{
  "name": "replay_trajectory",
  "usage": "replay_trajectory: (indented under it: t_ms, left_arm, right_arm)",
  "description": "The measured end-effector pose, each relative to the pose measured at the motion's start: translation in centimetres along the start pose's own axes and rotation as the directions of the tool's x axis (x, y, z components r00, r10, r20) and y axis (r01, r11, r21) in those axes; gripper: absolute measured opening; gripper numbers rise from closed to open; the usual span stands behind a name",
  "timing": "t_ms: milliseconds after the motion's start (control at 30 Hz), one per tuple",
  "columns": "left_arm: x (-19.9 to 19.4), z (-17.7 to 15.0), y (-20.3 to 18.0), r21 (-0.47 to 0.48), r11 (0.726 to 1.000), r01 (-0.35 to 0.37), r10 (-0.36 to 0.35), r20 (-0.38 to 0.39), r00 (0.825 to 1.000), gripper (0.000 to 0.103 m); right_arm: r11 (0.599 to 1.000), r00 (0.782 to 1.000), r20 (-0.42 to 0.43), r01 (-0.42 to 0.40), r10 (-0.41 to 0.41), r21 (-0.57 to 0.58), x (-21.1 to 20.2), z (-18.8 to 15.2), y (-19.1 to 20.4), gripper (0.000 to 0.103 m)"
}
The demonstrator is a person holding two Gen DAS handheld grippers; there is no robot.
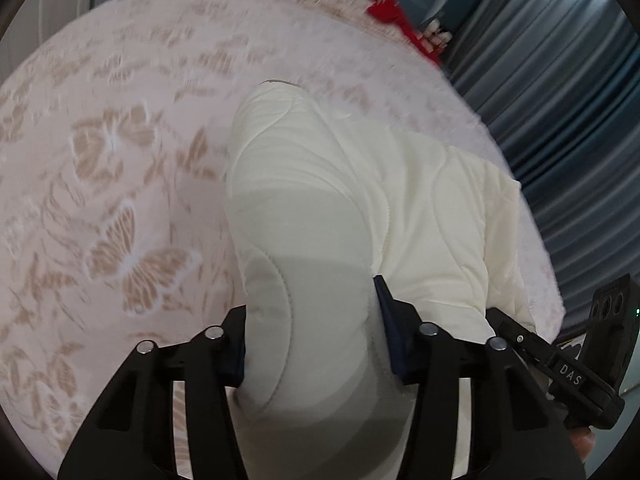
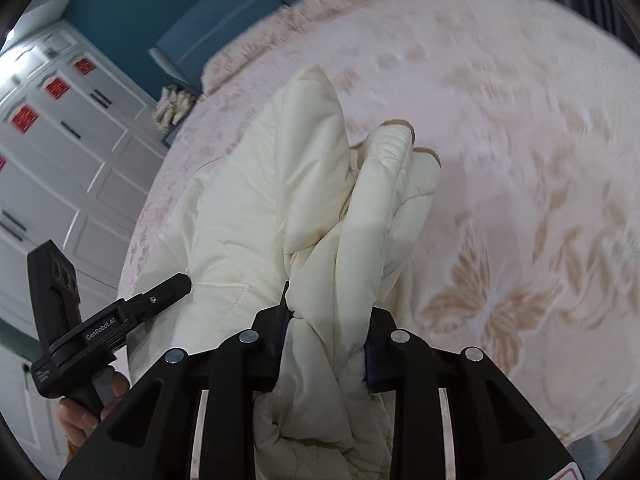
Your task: Fold large clothes
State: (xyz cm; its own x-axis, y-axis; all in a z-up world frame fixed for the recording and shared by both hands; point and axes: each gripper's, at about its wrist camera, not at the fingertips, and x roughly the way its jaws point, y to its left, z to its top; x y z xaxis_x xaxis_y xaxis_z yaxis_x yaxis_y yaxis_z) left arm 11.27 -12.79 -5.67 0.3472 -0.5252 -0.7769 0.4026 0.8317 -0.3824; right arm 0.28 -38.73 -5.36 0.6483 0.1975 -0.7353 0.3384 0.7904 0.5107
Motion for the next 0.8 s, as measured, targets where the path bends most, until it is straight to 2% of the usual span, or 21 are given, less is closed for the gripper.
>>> replay_trajectory:
  t_ms: [133, 233, 333, 467, 567, 667, 733, 800]
  left_arm:
    - [-4.6, 1.7, -1.1, 0.063, 0.998, -0.007, 0.000, 0.103, 0.995, 0.047]
    - [-9.1, 3.8, -1.1, 0.108, 0.994, -0.023, 0.002, 0.197, 0.980, 0.047]
    - [-12.7, 5.7, -0.2, 0.131, 0.991, -0.040, 0.002, 0.275, 0.961, 0.047]
    - [-17.3, 8.8, 1.9, 0.143, 0.986, -0.079, 0.018, 0.390, 0.921, 0.047]
    - [-19.2, 10.8, 4.1, 0.147, 0.982, -0.118, 0.040, 0.447, 0.893, 0.048]
    - [-19.0, 12.3, 6.7, 0.139, 0.980, -0.144, 0.064, 0.466, 0.882, 0.048]
    - [-17.8, 13.2, 8.7, 0.125, 0.980, -0.154, 0.082, 0.453, 0.888, 0.048]
    - [-15.3, 14.0, 11.3, 0.105, 0.980, -0.168, 0.110, 0.417, 0.902, 0.048]
  right_arm:
    - [0.996, 0.995, 0.099, -0.005, 0.013, -0.084, -3.5, 1.7, 4.0, 0.027]
    - [0.990, 0.986, 0.158, -0.033, 0.055, -0.139, -5.7, 2.9, 6.6, 0.027]
    - [0.976, 0.969, 0.217, -0.069, 0.115, -0.207, -7.0, 4.5, 10.8, 0.027]
    - [0.955, 0.945, 0.269, -0.109, 0.186, -0.277, -7.3, 6.4, 15.9, 0.027]
    - [0.936, 0.930, 0.287, -0.131, 0.230, -0.325, -5.9, 7.9, 19.8, 0.027]
    - [0.930, 0.932, 0.265, -0.154, 0.249, -0.333, -2.8, 9.0, 22.2, 0.027]
    - [0.930, 0.939, 0.239, -0.162, 0.248, -0.328, -0.1, 9.4, 22.6, 0.027]
    - [0.936, 0.952, 0.198, -0.163, 0.232, -0.312, 3.9, 9.6, 22.4, 0.027]
